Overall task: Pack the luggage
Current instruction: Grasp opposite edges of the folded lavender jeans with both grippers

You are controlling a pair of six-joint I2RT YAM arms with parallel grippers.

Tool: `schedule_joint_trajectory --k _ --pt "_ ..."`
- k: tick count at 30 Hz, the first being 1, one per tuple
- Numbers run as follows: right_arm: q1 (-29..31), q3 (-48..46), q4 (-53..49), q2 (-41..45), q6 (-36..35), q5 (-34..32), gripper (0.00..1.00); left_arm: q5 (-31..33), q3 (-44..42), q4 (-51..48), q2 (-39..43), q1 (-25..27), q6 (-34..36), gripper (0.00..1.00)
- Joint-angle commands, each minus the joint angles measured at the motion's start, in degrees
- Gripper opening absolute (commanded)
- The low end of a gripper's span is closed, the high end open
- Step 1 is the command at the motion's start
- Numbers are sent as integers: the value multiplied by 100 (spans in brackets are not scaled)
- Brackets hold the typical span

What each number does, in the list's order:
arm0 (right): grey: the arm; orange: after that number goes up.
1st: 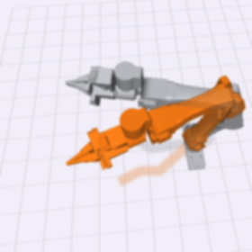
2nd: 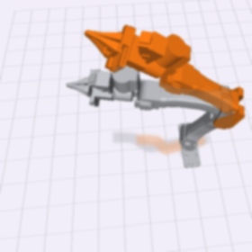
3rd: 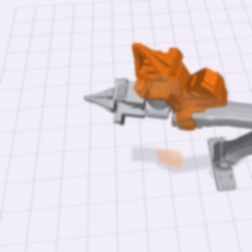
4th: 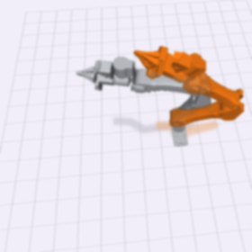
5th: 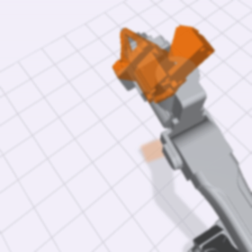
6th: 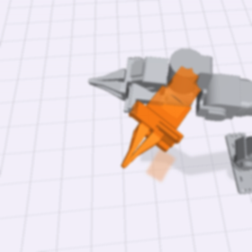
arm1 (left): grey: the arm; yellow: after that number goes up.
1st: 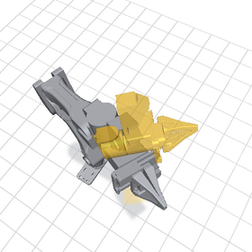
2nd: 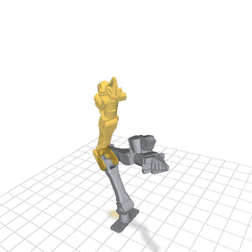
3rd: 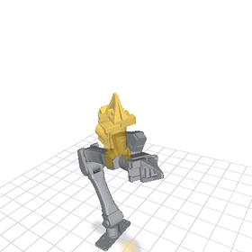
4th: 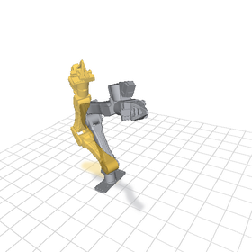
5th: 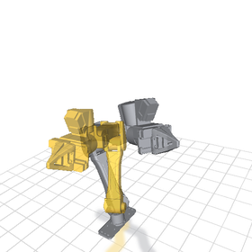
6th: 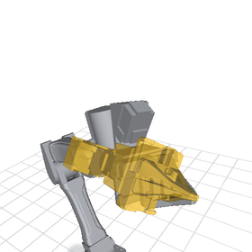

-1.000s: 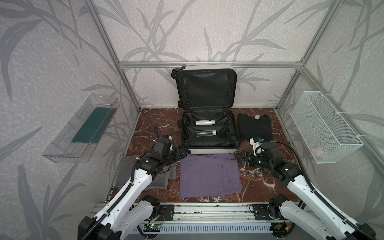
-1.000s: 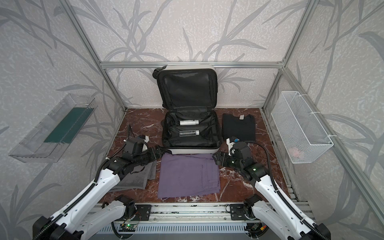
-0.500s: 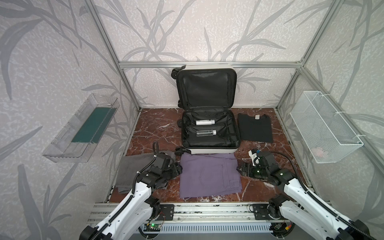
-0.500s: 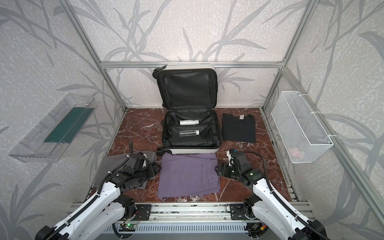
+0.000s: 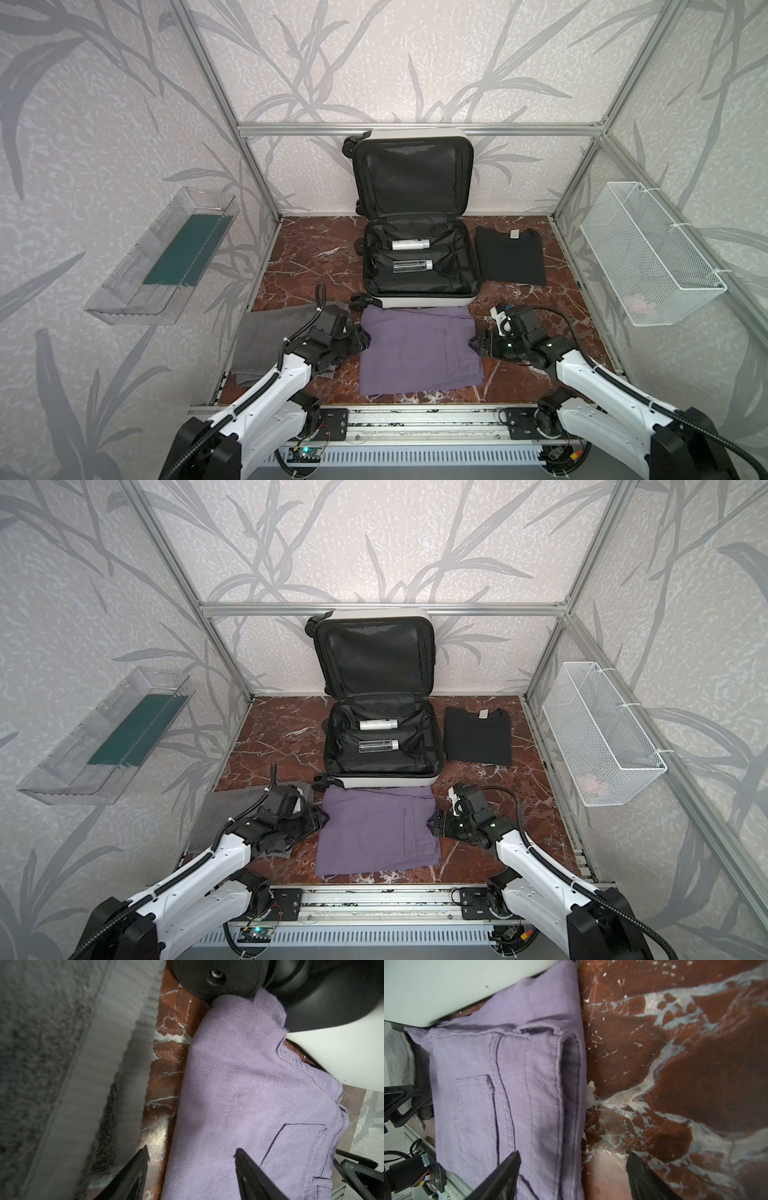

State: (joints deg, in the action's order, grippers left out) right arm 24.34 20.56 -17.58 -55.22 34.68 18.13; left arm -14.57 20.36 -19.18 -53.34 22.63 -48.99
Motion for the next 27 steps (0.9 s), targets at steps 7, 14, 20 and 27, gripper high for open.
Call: schedule_joint_trajectory --k 7,14,20,27 --pt "116 -69 542 -501 17 195 74 66 -121 369 -377 236 -131 68" --pt "258 -96 936 -946 100 247 70 112 -170 622 -757 347 -205 68" --pt "312 -178 1116 -1088 125 317 48 30 -243 960 -917 426 -267 68" --pt "319 -289 1022 -665 144 565 2 -159 -199 867 -596 490 -261 68"
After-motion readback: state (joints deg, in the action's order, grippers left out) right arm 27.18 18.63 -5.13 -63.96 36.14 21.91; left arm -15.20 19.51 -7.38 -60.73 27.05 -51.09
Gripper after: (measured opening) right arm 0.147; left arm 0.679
